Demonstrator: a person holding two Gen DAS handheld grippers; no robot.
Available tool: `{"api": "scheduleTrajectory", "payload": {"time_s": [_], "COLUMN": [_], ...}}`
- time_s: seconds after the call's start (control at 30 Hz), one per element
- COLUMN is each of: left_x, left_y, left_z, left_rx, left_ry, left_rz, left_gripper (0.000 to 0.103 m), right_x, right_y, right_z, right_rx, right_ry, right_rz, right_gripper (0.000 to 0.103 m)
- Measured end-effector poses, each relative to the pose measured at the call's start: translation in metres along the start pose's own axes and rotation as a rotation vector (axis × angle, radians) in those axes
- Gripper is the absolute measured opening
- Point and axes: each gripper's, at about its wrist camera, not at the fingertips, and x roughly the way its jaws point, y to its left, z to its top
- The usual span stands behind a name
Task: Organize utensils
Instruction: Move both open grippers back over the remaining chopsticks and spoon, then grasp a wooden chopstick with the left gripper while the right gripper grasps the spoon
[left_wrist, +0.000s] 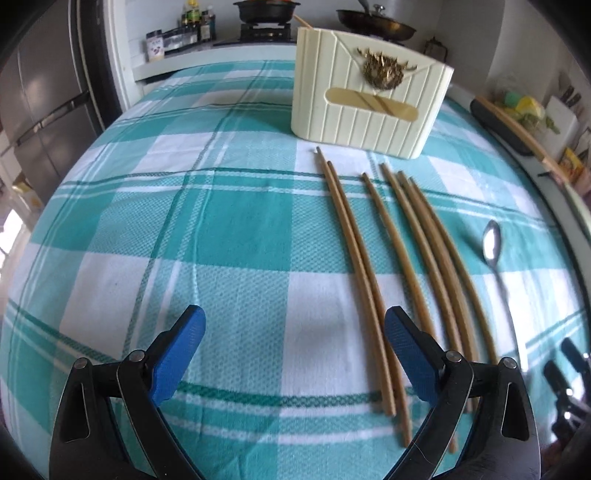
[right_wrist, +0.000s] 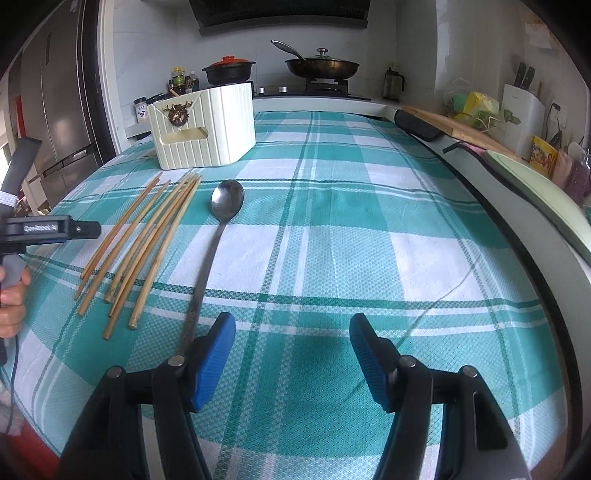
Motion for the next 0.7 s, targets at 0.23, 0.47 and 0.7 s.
{"api": "scheduleTrajectory", "payload": {"time_s": [0.23, 0.47, 0.7], "left_x": [0.011, 0.013, 0.009], "left_y": [0.001, 0.004, 0.007], "left_z": [0.001, 0.009, 0.012], "left_rx": [0.01, 0.034, 0.049], "left_ry": [0.014, 0.014, 0.001], "left_rz": [0.048, 0.02, -0.013], "left_gripper": [0.099, 0.076, 0.009], "right_x": [0.004, 0.006, 0.019], "right_y": [-0.004, 0.0, 0.03], "right_z": [0.0, 0.007, 0.037], "right_rx": [0.017, 0.007, -0.077], "right_ry": [0.004, 0.028, 0.072], "right_rz": [0.015, 0.023, 0.104], "right_gripper": [0.066, 0.066, 0.065]}}
